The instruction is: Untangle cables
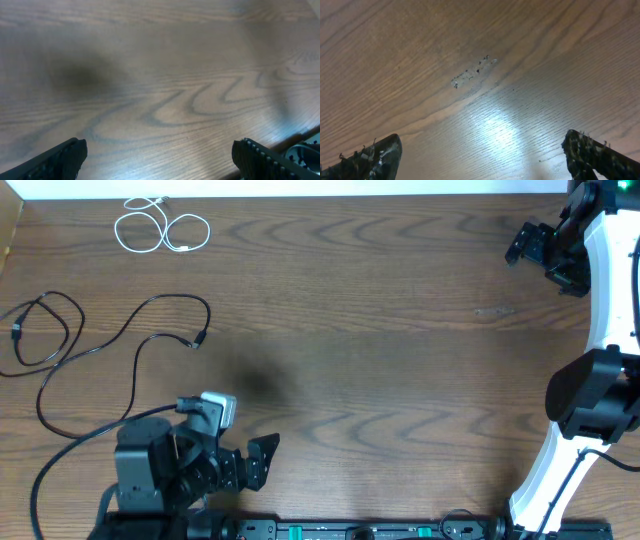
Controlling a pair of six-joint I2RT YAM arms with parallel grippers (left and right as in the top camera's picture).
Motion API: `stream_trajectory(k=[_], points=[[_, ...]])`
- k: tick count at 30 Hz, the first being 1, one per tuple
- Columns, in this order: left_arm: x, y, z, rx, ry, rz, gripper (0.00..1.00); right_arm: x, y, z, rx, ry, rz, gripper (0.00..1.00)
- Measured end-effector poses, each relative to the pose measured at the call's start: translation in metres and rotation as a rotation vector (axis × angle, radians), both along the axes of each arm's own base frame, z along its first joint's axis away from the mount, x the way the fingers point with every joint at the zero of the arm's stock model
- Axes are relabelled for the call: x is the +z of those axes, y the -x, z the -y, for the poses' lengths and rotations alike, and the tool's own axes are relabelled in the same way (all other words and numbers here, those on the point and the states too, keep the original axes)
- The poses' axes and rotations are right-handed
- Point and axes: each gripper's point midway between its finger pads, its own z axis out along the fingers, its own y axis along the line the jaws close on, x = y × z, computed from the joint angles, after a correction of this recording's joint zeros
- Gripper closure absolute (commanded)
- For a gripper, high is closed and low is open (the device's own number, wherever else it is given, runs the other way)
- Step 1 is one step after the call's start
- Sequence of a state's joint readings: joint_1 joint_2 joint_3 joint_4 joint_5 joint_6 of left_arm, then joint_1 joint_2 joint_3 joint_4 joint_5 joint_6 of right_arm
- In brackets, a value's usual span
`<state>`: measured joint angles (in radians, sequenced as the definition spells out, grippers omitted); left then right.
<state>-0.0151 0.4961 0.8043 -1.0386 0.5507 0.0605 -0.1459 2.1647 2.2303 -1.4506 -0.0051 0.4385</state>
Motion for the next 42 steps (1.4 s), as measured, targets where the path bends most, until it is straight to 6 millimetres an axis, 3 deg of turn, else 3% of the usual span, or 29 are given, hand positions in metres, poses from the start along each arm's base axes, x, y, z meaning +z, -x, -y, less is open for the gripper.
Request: stream_trajectory(k=[6,13,25,33,38,42], points=[[0.013,0.010,-0.003,0.012,-0.010,0.123,0.02,0.000,0.000,0.000,0.000,0.000,0.000,0.01],[0.012,0.017,-0.004,0.016,-0.020,0.238,0.02,0.000,0.000,0.000,0.000,0.000,0.000,0.01],[-0.008,-0.008,-0.005,0.024,-0.019,0.407,0.02,0.000,0.000,0.000,0.000,0.000,0.000,0.01],[-0.007,-0.032,-0.005,0.029,-0.019,0.579,0.02,0.000,0.000,0.000,0.000,0.000,0.000,0.01],[-0.015,-0.045,-0.013,0.075,-0.044,0.609,0.02,0.000,0.000,0.000,0.000,0.000,0.000,0.01],[-0.009,-0.055,-0.019,0.115,-0.059,0.674,0.02,0.000,0.000,0.000,0.000,0.000,0.000,0.01]])
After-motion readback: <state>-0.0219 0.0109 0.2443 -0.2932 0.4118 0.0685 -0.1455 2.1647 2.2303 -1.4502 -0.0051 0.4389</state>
